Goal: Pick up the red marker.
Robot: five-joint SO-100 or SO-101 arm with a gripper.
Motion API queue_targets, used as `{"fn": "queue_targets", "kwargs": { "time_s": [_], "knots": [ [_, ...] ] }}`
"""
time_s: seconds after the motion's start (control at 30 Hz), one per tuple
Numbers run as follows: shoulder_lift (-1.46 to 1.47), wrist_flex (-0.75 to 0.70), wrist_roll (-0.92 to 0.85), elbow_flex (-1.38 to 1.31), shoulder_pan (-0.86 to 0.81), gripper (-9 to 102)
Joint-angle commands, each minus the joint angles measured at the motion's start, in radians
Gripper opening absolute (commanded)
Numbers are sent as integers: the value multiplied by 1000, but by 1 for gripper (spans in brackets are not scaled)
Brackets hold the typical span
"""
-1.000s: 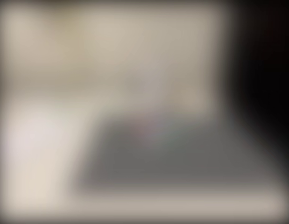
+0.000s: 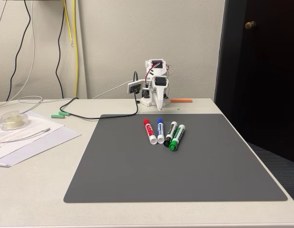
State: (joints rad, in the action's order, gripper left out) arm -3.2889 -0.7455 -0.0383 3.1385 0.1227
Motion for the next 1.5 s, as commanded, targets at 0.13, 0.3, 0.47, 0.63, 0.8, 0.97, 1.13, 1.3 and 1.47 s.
{"fn": "queue_targets", "kwargs": {
  "time_s": [0.13,0.3,0.47,0.63,0.8,0.97,1.13,1.3,1.47],
  "knots": [
    [-5,5,-2,-6,-5,0],
    [-5,5,-2,-6,-5,0],
    [-5,5,-2,-6,-5,0],
    [-5,3,-2,-6,-5,0],
    [-5,0,71,-6,2,0],
    [-5,137,54,-17,-15,0],
    [34,319,20,-58,-75,0],
    [558,497,-46,-301,-63,0],
    [923,448,-169,-672,-44,0]
  ]
}}
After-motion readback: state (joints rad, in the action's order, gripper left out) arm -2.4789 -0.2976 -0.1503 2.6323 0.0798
